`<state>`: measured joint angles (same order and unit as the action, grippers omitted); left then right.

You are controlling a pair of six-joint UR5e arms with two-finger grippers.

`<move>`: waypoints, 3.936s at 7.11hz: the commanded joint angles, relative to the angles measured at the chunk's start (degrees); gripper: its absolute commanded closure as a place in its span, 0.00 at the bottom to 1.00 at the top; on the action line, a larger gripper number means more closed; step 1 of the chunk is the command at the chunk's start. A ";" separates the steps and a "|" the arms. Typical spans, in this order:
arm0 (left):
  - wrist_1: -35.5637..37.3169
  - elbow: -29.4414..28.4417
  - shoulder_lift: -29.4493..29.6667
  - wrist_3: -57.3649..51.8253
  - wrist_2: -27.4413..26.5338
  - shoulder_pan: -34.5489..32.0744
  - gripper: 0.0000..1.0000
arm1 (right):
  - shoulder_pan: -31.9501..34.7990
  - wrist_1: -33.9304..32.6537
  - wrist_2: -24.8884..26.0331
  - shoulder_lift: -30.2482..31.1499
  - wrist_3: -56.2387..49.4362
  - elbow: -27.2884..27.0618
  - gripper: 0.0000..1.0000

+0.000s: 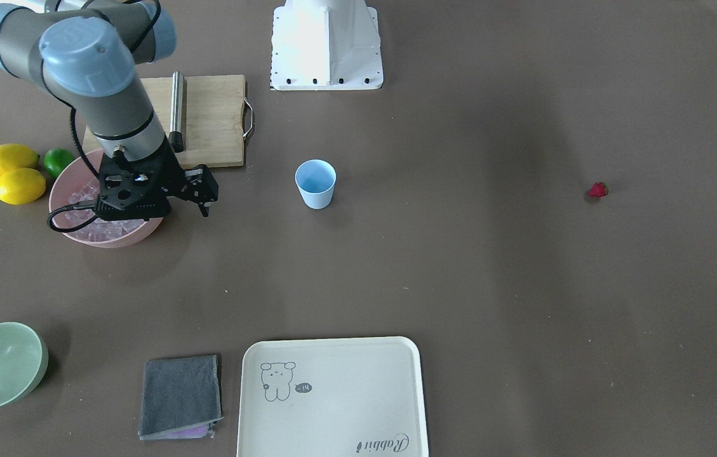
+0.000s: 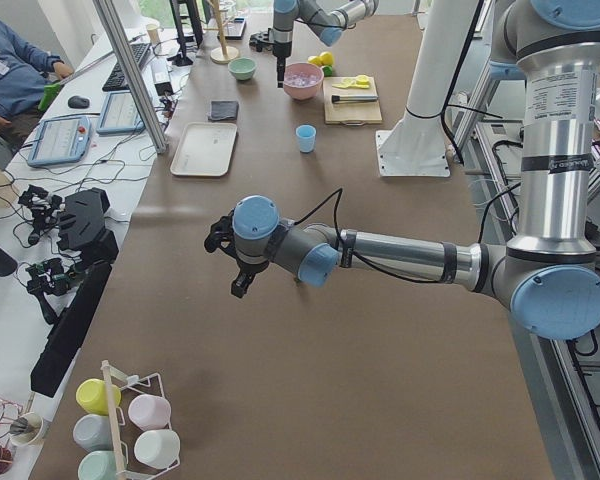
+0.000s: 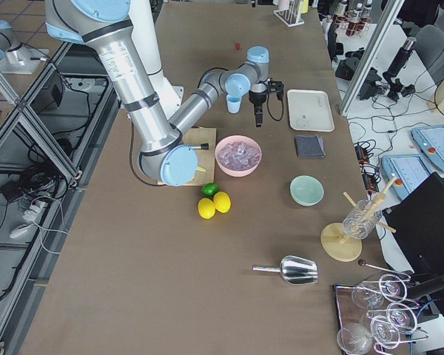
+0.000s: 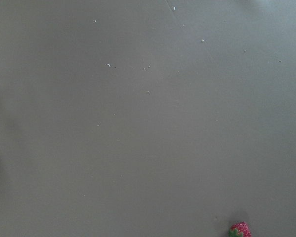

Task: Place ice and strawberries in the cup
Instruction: 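Move the right gripper back to the pink ice bowl, then grasp another ice cube in the pink bowl with the right gripper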

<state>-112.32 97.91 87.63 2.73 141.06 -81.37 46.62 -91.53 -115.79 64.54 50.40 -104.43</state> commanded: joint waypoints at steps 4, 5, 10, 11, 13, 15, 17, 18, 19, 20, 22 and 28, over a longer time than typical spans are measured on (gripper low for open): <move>0.00 0.26 0.09 0.00 -0.09 0.16 0.01 | 2.68 11.37 -2.68 13.32 -3.30 -1.74 0.26; 0.00 0.26 0.09 0.00 -0.09 0.16 0.01 | 2.60 11.46 -2.60 16.55 -1.64 -4.53 0.27; 0.00 0.26 0.00 0.00 0.00 0.16 0.01 | -4.78 14.01 1.26 16.60 6.36 -5.79 0.37; 0.00 0.17 0.00 0.00 0.00 0.16 0.01 | -4.87 14.10 1.45 16.41 5.85 -5.09 0.38; 0.00 0.17 0.00 0.00 0.00 0.25 0.01 | -4.61 14.19 1.54 17.29 5.23 -5.26 0.38; 0.00 0.17 0.09 0.00 -0.09 0.51 0.01 | -4.00 14.45 0.66 17.73 3.30 -5.87 0.37; 0.00 0.17 0.18 0.00 -0.09 0.51 0.01 | -3.65 14.36 0.57 17.64 2.42 -5.79 0.37; 0.00 0.17 0.09 0.00 -0.18 0.86 0.01 | -2.60 14.28 -0.13 17.73 0.33 -5.53 0.37; 0.00 0.08 0.09 0.00 -0.18 0.86 0.01 | -2.41 14.27 -0.13 17.82 -1.00 -4.57 0.36; 0.00 0.08 0.00 0.00 -0.09 0.86 0.01 | -2.50 14.36 0.13 17.82 -0.92 -4.30 0.37; 0.00 0.17 0.00 0.00 -0.09 0.86 0.01 | -2.68 14.36 0.31 17.64 -0.13 -4.21 0.41; -1.32 -0.09 -0.09 0.17 -0.26 0.95 0.01 | -0.41 11.83 -3.62 14.06 -0.57 -6.58 1.00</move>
<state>-113.65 97.83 87.54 2.90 140.81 -80.44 44.36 -77.90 -116.75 80.99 49.89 -110.18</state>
